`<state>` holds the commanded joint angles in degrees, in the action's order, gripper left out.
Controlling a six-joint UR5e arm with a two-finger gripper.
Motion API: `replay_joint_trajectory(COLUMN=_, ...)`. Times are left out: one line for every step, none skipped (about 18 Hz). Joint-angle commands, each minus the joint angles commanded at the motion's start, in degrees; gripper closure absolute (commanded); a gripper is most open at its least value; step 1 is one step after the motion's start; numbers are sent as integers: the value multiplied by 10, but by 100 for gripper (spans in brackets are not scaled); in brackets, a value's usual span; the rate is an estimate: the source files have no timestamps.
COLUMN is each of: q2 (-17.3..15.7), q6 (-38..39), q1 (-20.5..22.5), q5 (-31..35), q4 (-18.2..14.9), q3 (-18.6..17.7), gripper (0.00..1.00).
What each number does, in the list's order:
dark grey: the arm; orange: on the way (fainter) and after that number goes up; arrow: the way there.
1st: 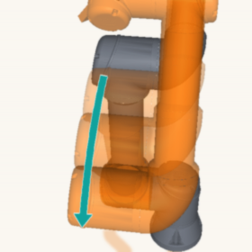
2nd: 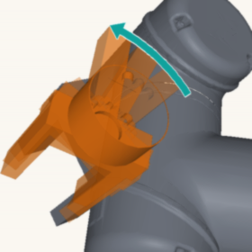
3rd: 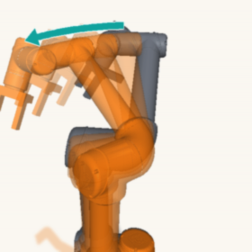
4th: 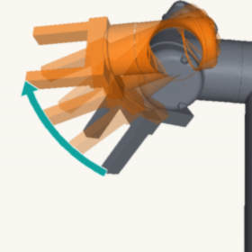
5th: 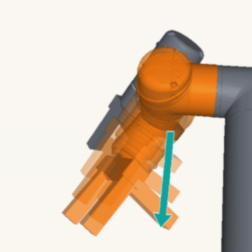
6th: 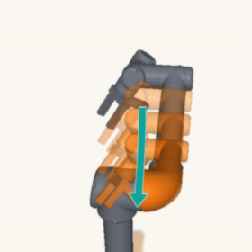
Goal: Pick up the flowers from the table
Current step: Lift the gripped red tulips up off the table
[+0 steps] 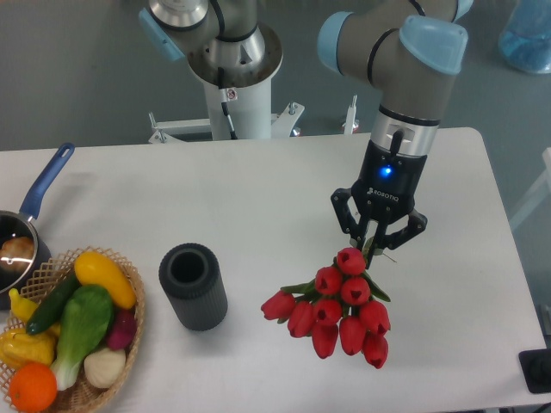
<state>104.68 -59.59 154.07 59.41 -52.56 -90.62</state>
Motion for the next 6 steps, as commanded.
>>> replay_joint_trajectory(q2=-1, q6=0, q1=-1, q5=0, q4=0, q3=1, gripper=84)
replay_joint_trajectory(q2=-1, q6=1, q1=-1, q5=-1, q4=0, q3=2, gripper=84)
replay_joint_trajectory(q2=-1, q6=1, q1=0, q5=-1, q4=0, q3=3, gripper=84)
replay_joint_trajectory(q2=-1, q6=1, q1=1, q5=-1, q4=0, q3=3, gripper=84)
replay_joint_trajectory(q2=-1, q6=1, q1=1, q5=-3, q4=0, q3=3, gripper=84)
replay_joint_trajectory(q2=-1, q6=1, q1=1, q5=-6, q4=0, q3=3, gripper=84)
